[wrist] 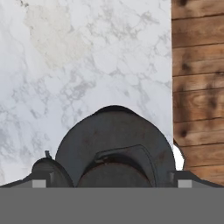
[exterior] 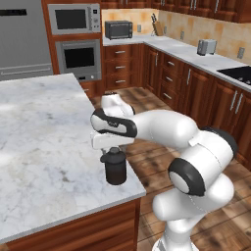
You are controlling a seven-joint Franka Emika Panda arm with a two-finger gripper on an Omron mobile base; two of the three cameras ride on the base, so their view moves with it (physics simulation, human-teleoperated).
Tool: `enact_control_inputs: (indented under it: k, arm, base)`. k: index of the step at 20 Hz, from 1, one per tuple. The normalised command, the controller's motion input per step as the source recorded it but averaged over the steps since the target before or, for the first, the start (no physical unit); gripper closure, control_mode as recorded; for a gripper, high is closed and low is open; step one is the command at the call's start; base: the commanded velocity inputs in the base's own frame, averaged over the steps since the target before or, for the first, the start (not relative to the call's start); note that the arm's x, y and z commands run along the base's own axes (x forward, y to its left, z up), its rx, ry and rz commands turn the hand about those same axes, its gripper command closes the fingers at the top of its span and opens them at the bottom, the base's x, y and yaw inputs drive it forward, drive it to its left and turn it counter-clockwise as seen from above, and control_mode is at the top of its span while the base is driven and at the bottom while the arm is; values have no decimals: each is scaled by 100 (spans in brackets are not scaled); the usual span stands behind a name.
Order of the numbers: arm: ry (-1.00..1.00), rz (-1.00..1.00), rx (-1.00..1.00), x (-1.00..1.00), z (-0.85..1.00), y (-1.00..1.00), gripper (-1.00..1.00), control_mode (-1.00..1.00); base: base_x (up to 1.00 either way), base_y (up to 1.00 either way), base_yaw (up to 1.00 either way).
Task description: Pick the colander and jug and place them in the sink. Then turn on the water.
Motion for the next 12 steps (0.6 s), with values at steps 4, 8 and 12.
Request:
enact_control_inputs:
  k: [4,8,12]
  arm:
    - [7,0,0,-3,-5,0,100,-100]
    - [5,0,0,0,-1,0,100,-100]
    - [3,0,0,-13,0,0,100,-100]
  base:
    - [0,0,0]
    - [0,0,0]
    - [0,0,0]
